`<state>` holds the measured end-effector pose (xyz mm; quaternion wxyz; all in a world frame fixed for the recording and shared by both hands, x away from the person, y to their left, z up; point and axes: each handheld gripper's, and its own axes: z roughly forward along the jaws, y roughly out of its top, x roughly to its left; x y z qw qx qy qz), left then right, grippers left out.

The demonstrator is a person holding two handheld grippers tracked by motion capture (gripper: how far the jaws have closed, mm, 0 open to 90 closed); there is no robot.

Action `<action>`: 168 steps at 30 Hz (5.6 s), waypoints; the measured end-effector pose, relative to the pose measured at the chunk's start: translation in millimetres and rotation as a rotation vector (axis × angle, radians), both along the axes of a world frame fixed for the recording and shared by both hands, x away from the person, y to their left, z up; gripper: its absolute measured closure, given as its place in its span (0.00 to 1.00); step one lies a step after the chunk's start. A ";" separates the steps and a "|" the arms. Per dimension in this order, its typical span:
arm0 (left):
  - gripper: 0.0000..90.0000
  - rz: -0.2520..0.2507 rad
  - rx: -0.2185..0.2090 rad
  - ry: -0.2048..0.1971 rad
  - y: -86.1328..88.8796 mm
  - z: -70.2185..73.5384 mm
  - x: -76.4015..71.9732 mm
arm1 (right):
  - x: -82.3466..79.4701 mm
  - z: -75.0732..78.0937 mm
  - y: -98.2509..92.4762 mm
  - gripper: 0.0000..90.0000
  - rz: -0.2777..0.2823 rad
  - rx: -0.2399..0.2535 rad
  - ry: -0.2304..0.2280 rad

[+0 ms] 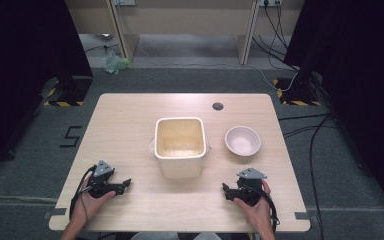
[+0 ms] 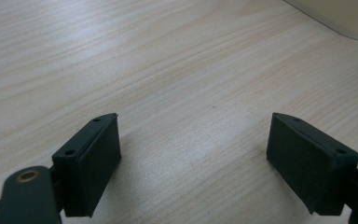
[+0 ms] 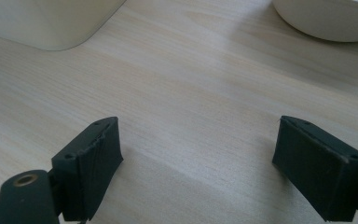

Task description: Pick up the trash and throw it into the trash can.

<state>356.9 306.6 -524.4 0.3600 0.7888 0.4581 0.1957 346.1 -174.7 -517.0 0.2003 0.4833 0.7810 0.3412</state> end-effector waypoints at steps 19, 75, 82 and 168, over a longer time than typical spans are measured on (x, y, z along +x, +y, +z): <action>0.18 0.000 0.000 0.000 0.0 0.0 0.0 | 8.5 30.5 -3.0 0.19 0.014 -0.009 -0.097; 0.19 -0.002 -0.002 -0.001 0.5 0.0 0.0 | 75.2 52.0 15.0 0.93 0.056 -0.240 -0.320; 0.19 -0.003 -0.002 -0.001 0.5 0.0 0.0 | 62.5 73.8 18.6 0.93 0.086 -0.212 -0.375; 0.19 -0.007 -0.003 -0.002 1.2 -0.1 0.1 | 23.7 155.9 162.2 0.93 0.566 -0.143 -0.511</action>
